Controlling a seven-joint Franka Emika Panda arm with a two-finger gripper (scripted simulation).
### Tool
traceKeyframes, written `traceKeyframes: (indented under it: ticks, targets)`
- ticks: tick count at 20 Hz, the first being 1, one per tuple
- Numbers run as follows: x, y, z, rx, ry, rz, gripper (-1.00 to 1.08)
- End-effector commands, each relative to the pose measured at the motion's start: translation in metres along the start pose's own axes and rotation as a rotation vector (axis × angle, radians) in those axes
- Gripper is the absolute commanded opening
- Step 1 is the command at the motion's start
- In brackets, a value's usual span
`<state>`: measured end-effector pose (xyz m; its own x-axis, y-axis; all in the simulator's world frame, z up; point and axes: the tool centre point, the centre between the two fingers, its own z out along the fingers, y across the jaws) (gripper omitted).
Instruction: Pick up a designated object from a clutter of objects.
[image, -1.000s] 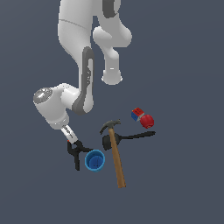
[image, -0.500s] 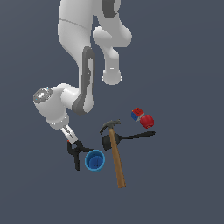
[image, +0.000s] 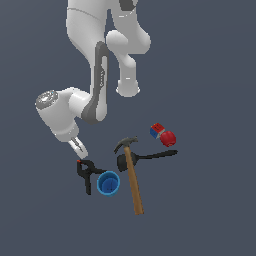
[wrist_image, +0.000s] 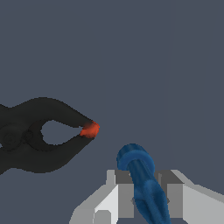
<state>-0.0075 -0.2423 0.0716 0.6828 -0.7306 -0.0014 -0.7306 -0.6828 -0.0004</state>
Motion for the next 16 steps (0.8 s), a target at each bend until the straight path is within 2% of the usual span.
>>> traceKeyframes:
  ticks: [1, 16]
  targets:
    - [-0.004, 0.001, -0.014, 0.001, 0.001, 0.0, -1.0]
    - [-0.044, 0.017, -0.144, 0.001, 0.0, 0.001, -1.0]
